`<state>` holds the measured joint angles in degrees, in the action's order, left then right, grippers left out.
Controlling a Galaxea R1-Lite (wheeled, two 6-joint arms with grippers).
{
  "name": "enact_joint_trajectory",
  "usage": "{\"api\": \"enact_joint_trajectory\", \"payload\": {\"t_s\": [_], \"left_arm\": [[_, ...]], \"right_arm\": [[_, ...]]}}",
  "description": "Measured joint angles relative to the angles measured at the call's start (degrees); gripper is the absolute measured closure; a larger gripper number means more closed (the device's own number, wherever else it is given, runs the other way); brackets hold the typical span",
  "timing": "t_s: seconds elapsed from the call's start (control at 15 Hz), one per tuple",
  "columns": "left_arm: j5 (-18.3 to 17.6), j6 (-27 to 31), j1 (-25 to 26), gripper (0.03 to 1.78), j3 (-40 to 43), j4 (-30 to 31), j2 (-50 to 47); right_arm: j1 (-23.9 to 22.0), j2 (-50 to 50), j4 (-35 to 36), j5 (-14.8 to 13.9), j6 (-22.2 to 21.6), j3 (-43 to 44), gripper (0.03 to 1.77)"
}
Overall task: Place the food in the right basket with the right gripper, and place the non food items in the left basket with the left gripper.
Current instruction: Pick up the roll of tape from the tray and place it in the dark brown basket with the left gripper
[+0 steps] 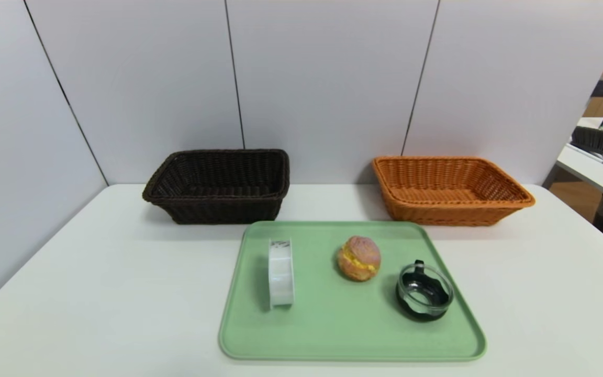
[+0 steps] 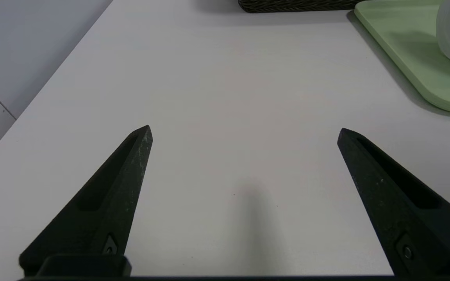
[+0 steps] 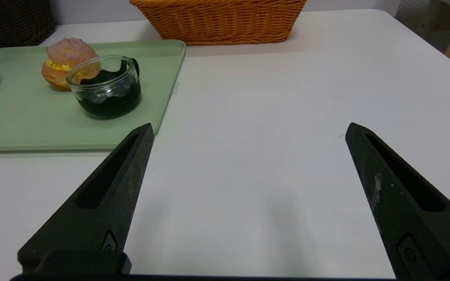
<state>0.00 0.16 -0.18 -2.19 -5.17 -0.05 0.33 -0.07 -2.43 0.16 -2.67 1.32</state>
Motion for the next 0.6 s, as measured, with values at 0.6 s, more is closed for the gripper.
{"api": "enact_joint_trajectory", "payload": {"t_s": [0.6], "left_arm": [[-0.2,0.1,0.0,0.12,-0.1,-0.3,0.0]], "right_arm": [[0.0,0.0,-1.1,1.5,2.8,1.0,0.1]]}}
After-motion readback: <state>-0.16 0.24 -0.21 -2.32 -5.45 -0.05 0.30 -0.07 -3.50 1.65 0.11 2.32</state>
